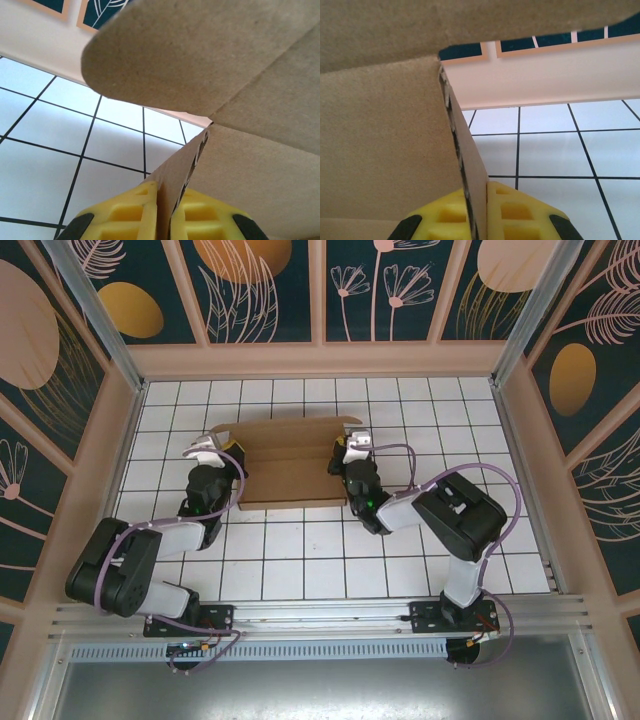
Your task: Fold the paper box
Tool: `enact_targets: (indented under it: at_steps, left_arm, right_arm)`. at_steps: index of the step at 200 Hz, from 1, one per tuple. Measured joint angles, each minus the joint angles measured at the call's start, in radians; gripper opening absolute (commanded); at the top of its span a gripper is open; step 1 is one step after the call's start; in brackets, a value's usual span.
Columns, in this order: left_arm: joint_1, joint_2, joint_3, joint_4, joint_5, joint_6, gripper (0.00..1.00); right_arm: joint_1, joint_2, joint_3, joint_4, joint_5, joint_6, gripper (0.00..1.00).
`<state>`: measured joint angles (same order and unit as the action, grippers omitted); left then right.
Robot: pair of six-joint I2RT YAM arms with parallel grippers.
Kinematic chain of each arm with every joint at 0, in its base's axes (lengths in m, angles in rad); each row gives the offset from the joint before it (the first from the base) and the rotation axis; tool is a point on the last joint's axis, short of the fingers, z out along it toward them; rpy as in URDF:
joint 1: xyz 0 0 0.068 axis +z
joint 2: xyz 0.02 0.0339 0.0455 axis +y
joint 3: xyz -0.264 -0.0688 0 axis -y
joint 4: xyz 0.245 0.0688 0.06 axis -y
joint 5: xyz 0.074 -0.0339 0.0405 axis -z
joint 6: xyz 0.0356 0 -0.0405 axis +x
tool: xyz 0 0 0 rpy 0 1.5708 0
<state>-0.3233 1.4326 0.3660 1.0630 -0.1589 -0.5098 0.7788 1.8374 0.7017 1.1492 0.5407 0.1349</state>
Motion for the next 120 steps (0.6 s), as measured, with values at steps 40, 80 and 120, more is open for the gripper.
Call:
enact_targets:
  at_steps: [40, 80, 120]
  left_arm:
    - [-0.014, 0.009, -0.017, 0.037, -0.023, -0.042, 0.10]
    - [-0.019, 0.008, -0.038, 0.063, -0.026, -0.045, 0.10]
    - [-0.024, 0.010, -0.080, 0.117, -0.025, -0.045, 0.09]
  right_arm:
    - [0.019, 0.018, -0.019, 0.055, 0.037, 0.024, 0.00]
    - [0.028, 0.019, -0.055, 0.111, 0.038, 0.044, 0.00]
    - [0.042, 0.050, -0.097, 0.222, 0.038, 0.058, 0.00]
